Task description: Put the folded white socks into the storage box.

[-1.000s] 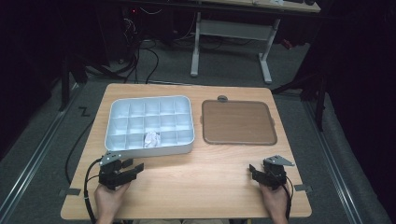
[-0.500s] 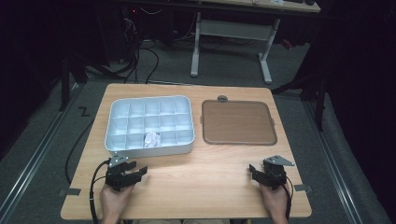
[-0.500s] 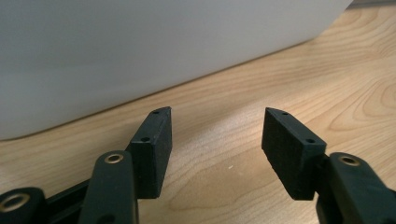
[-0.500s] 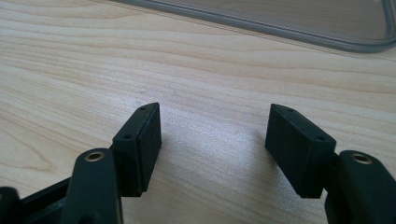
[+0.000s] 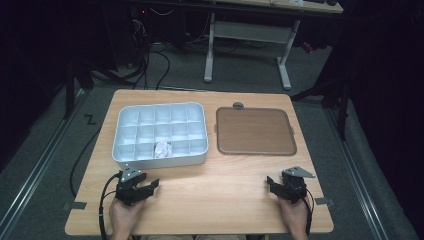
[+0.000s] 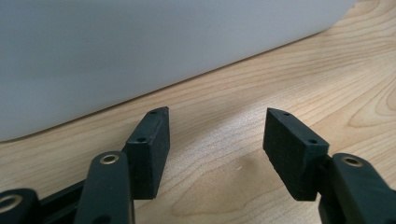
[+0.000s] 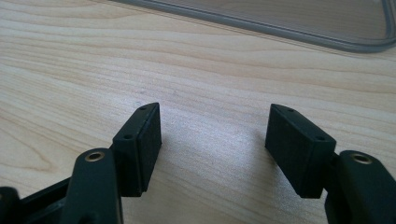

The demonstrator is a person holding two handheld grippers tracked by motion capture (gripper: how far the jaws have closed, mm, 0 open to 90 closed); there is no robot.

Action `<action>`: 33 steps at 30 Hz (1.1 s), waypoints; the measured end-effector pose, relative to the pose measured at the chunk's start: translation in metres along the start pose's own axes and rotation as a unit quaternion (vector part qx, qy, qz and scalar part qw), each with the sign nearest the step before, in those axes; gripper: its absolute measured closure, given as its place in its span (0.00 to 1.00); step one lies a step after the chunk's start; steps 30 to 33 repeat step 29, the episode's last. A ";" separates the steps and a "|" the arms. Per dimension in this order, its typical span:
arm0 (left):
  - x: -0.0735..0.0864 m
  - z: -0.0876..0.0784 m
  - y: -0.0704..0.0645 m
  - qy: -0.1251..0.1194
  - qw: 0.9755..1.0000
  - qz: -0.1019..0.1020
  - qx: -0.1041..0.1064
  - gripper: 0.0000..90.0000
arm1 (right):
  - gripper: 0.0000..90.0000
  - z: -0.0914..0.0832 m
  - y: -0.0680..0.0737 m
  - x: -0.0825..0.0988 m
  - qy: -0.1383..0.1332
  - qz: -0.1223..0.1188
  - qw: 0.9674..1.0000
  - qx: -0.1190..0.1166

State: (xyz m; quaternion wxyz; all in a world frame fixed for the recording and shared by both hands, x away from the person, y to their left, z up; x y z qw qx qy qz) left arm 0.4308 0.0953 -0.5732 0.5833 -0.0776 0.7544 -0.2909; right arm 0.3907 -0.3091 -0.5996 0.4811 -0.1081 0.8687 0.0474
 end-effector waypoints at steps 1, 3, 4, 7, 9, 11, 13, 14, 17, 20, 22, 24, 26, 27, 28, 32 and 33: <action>0.000 0.000 0.000 0.000 1.000 0.001 0.000 0.46 | 0.41 0.000 0.000 0.000 0.000 0.000 1.000 0.000; -0.001 0.001 0.000 -0.002 1.000 -0.004 -0.001 0.45 | 0.41 0.000 0.000 0.000 0.000 0.000 1.000 0.000; -0.001 0.001 0.000 -0.003 1.000 -0.005 -0.002 0.45 | 0.41 0.000 0.000 0.000 0.000 0.000 1.000 0.000; 0.001 0.001 0.000 -0.003 1.000 0.005 -0.005 0.45 | 0.41 0.000 0.000 0.000 0.000 0.000 1.000 0.000; 0.002 0.002 -0.001 -0.005 1.000 0.012 -0.006 0.44 | 0.41 0.000 0.000 0.000 0.000 0.000 1.000 0.000; 0.003 0.002 -0.002 -0.005 1.000 0.022 -0.008 0.44 | 0.41 0.000 0.000 0.000 0.000 0.000 1.000 0.000; 0.005 0.002 -0.003 -0.004 1.000 0.030 -0.007 0.43 | 0.41 0.000 0.000 0.000 0.000 0.000 1.000 0.000; 0.005 0.002 -0.003 -0.003 0.999 0.034 -0.007 0.43 | 0.41 0.000 0.000 0.000 0.000 0.000 1.000 0.000; 0.007 0.003 -0.004 -0.005 0.999 0.042 -0.009 0.43 | 0.41 0.000 0.000 0.000 0.000 0.000 1.000 0.000; 0.010 0.003 -0.005 -0.004 0.998 0.060 -0.012 0.42 | 0.41 0.000 0.000 0.000 0.000 0.000 1.000 0.000; 0.011 0.004 -0.006 -0.004 0.997 0.071 -0.012 0.42 | 0.41 0.000 0.000 0.000 0.000 0.000 1.000 0.000; 0.011 0.004 -0.006 -0.004 0.997 0.070 -0.012 0.41 | 0.41 0.000 0.000 0.000 0.000 0.000 1.000 0.000; 0.011 0.004 -0.006 -0.004 0.997 0.070 -0.012 0.41 | 0.41 0.000 0.000 0.000 0.000 0.000 1.000 0.000; 0.011 0.004 -0.006 -0.003 0.998 0.070 -0.012 0.41 | 0.41 0.000 0.000 0.000 0.000 0.000 1.000 0.000; 0.011 0.004 -0.006 -0.003 0.997 0.070 -0.012 0.41 | 0.41 0.000 0.000 0.000 0.000 0.000 1.000 0.000; 0.011 0.004 -0.006 -0.003 0.997 0.070 -0.012 0.41 | 0.41 0.000 0.000 0.000 0.000 0.000 1.000 0.000; 0.011 0.004 -0.006 -0.003 0.997 0.070 -0.012 0.41 | 0.41 0.000 0.000 0.000 0.000 0.000 1.000 0.000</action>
Point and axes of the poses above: each handheld gripper's, and its own axes: z roughly forward along the jaws, x roughly out of its underside, y roughly to its left, the point moved 10 cm from there along z, roughly forward along the jaws, and after that the axes turned 11 degrees about -y, right-handed, at the moved point
